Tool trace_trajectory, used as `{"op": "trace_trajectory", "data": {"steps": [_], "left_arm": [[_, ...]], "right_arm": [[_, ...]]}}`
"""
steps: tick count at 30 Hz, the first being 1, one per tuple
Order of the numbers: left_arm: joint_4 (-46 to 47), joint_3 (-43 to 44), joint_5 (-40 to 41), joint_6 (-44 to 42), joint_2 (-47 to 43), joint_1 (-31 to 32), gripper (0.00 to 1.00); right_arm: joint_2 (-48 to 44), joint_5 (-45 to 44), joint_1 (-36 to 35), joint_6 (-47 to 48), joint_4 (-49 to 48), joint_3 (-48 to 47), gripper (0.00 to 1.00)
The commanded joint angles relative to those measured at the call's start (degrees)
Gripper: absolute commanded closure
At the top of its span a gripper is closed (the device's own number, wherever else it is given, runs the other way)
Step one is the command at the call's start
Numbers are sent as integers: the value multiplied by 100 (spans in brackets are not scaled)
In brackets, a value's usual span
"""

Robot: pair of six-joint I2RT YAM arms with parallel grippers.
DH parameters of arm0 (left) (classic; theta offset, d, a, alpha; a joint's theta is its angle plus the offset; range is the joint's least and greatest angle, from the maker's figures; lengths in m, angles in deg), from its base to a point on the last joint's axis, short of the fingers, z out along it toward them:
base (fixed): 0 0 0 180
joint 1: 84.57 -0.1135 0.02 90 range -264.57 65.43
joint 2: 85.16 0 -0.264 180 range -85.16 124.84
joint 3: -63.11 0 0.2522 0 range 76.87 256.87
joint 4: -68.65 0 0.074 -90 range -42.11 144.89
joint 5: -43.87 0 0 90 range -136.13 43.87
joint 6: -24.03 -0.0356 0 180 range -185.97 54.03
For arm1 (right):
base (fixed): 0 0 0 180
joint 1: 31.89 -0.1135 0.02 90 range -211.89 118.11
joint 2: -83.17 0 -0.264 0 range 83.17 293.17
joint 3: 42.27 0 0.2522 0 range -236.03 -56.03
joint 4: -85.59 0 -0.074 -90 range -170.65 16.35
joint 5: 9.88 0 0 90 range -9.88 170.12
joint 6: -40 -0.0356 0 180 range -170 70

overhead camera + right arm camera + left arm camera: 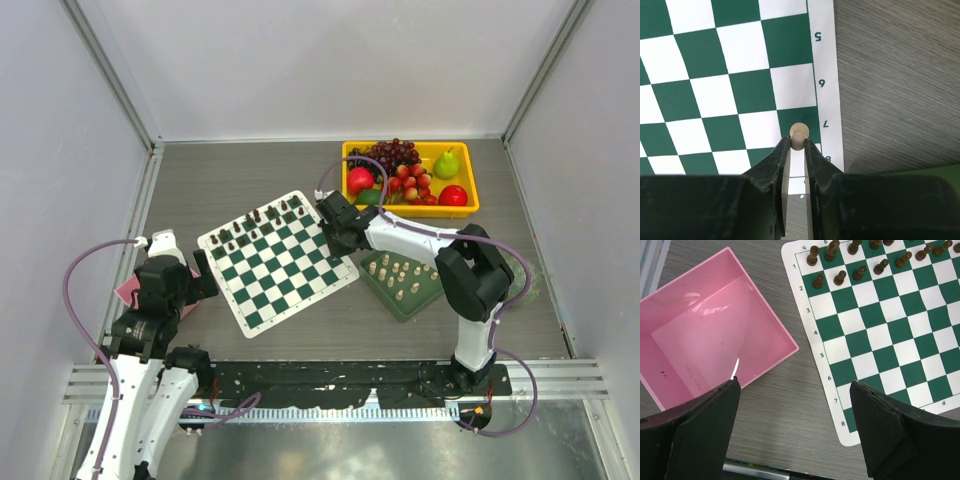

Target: Set up the chess pieces on the board

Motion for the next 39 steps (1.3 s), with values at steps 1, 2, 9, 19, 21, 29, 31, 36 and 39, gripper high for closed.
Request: {"op": "trace_trajectory", "data": {"steps": [1, 2, 9, 19, 21, 29, 31, 36, 39], "left_arm": [[274, 156, -2, -98, -50, -23, 1], [274, 156, -11, -98, -50, -32, 1], [274, 156, -20, -107, -58, -23, 1], [274, 157, -19, -98, -67, -32, 1], [274, 156, -11, -98, -76, -32, 1], [265, 157, -20, -98, -67, -32, 1], [265, 156, -11, -98, -67, -32, 1], [274, 157, -11, -98, -58, -32, 1], [274, 157, -11, -98, -50, -32, 1]], "right_arm": [[45, 30, -99, -26, -72, -208, 90], [53, 39, -107, -35, -81, -191, 90], [220, -110, -116, -26, -99, -243, 89], [264, -225, -125, 18, -55, -296, 87], [273, -216, -134, 9, -46, -296, 87], [238, -93, -151, 18, -20, -322, 73], [203, -93, -151, 18, -11, -349, 67], [89, -84, -151, 71, 51, -463, 56], [1, -119, -151, 106, 138, -542, 53]]}}
